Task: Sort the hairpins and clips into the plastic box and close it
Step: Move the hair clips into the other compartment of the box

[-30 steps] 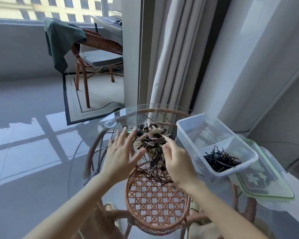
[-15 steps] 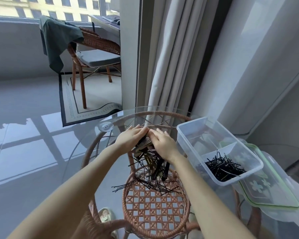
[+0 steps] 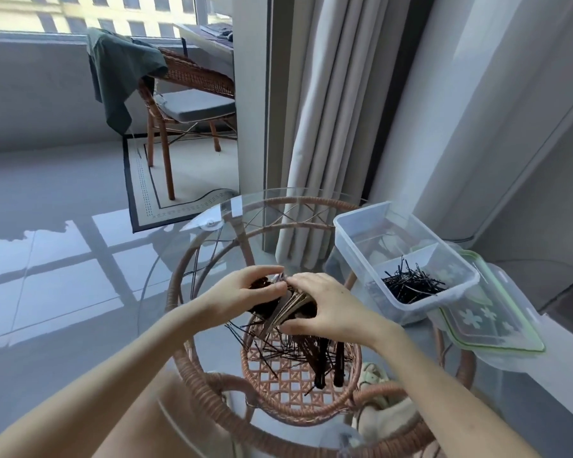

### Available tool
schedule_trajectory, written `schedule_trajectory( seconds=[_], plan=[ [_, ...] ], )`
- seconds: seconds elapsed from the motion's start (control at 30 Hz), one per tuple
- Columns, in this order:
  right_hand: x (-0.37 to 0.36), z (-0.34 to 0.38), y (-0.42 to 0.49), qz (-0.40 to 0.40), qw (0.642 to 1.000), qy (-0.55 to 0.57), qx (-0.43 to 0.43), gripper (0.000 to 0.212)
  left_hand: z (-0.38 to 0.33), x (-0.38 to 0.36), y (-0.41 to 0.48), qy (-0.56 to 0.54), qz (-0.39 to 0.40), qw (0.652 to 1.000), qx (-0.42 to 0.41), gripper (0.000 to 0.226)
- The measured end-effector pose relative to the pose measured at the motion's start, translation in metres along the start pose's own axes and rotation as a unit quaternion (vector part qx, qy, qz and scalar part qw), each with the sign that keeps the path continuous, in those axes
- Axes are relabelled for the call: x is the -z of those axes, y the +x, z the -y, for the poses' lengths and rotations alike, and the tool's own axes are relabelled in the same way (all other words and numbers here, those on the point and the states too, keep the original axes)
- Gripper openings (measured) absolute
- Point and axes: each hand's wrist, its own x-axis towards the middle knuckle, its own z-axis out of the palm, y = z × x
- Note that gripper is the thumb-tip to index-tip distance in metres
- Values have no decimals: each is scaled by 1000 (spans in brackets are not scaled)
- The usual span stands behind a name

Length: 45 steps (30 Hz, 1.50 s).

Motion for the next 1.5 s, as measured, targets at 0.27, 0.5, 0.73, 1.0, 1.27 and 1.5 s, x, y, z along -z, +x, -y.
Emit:
schedule_trajectory(
  seconds=[0.27,0.5,0.73,1.0,1.27,1.5],
  plan=[
    [12,19,1,-74,989,-100,81,36,-6,12,-4,50,23,998,7,44],
    [46,25,-7,-107,984,-52,133,21,-11,20,-7,26,7,1000,3,25],
    [109,3,-14,-173,979,84,75,6,-11,19,-4,84,-13,996,7,33],
    [158,-69,17,-122,985,37,-118,23,-15,2,-5,266,-30,963,-19,46],
    [136,-78,34,4,982,-76,-171,36,-15,-6,-3,350,-7,937,0,61],
    [106,-4,-1,-124,989,-74,14,35,-23,-3,0,360,12,932,-30,35]
  ],
)
